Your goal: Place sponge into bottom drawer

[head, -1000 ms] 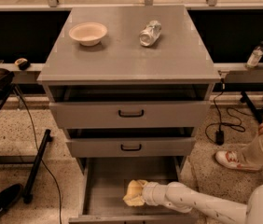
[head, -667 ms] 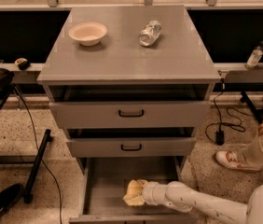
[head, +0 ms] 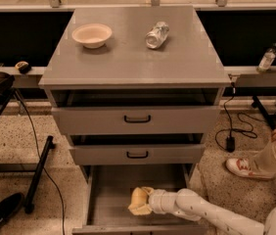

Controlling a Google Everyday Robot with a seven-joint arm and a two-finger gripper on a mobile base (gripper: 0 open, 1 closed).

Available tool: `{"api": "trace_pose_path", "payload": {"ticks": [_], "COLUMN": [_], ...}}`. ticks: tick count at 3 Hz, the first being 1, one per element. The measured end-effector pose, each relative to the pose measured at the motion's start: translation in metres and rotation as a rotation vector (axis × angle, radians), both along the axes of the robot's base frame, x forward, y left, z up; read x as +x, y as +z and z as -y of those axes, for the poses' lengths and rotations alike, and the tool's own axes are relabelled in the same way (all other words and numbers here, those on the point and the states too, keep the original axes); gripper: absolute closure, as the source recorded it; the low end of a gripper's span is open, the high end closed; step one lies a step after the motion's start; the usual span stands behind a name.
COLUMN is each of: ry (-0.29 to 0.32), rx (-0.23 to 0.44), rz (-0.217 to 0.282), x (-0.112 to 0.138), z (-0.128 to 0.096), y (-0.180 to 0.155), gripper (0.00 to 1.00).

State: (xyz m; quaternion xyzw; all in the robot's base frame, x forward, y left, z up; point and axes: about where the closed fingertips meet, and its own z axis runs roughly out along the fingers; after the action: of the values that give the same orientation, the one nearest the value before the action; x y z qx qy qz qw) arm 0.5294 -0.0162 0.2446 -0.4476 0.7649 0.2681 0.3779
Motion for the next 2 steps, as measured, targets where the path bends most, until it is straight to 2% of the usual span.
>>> {"api": "trace_pose_path", "payload": {"ticks": [1, 2], "ry": [0.069, 0.170], "rx": [0.104, 0.112], "rz": [0.099, 0.168], "x": [0.016, 0.023], "z": [-0.015, -0.034], "y": [-0.007, -0.015], "gripper": [1.00, 0.84]}}
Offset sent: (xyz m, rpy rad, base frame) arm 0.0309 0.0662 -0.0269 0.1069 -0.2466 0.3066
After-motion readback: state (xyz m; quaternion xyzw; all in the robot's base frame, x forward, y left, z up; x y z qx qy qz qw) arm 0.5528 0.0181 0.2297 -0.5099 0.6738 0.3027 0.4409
